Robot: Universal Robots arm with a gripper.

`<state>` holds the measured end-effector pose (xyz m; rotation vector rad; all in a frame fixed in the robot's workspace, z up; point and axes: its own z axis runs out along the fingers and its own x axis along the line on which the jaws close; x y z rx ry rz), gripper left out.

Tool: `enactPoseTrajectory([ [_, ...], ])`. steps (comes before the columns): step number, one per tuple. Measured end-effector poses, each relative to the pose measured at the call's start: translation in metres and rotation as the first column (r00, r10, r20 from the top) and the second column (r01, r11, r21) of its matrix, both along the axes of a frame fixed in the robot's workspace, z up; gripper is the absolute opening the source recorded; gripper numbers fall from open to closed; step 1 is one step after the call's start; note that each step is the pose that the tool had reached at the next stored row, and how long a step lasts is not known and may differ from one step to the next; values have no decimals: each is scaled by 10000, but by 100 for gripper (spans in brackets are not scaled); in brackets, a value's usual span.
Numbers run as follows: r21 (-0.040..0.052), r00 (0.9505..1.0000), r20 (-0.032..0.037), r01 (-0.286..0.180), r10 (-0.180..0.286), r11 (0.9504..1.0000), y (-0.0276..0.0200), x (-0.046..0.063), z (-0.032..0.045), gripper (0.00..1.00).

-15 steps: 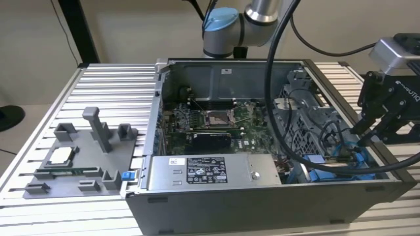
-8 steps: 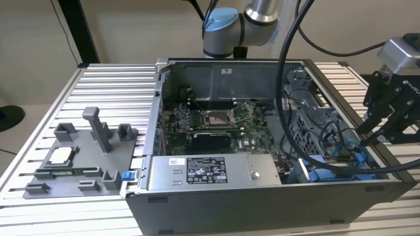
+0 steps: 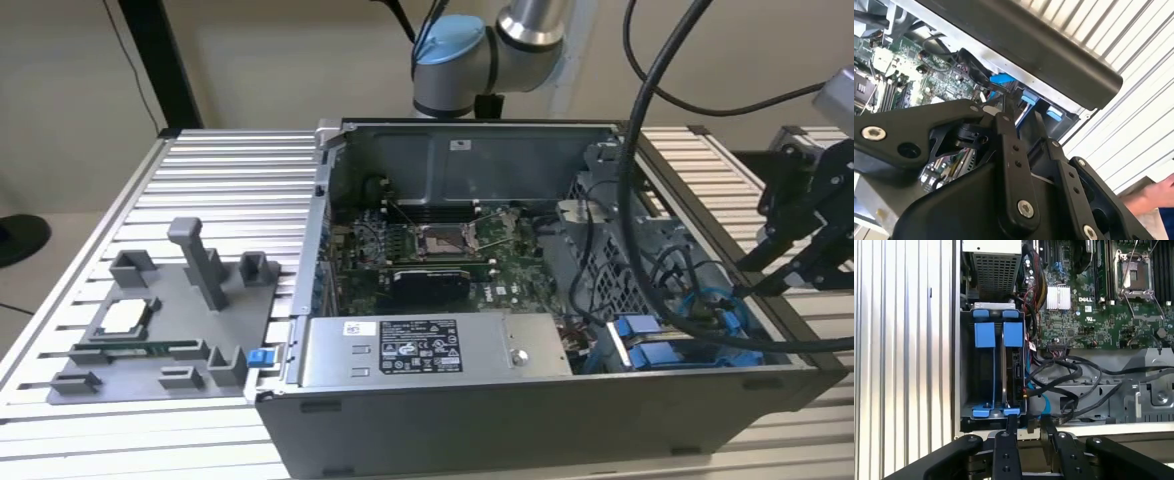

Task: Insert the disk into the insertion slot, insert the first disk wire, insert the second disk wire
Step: 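Insert the second disk wire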

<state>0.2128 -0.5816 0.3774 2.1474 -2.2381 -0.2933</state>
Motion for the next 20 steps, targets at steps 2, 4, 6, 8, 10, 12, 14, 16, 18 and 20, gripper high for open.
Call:
enactPoseTrajectory([
  [2, -1, 9995, -312, 0, 0, 10000, 0, 47, -4, 100],
  [4, 0, 9984, -558, 0, 0, 10000, -1, 104, -12, 100],
  [6, 3, 9975, -705, -1, 1, 10000, -1, 138, -29, 100],
  [8, 0, 9974, -721, 0, 0, 10000, -1, 140, -33, 100],
  [10, 0, 9974, -722, -1, 1, 10000, -1, 141, -34, 100],
  [12, 0, 9974, -722, -2, 2, 10000, -1, 141, -34, 100],
  [14, 0, 9974, -722, -2, 2, 10000, -1, 142, -34, 100],
  [16, 2, 9974, -723, -3, 3, 10000, -1, 148, -39, 100],
  [18, 1, 9974, -723, -2, 2, 10000, -1, 156, -49, 100],
  [20, -1, 9974, -722, -2, 2, 10000, -1, 164, -58, 100],
])
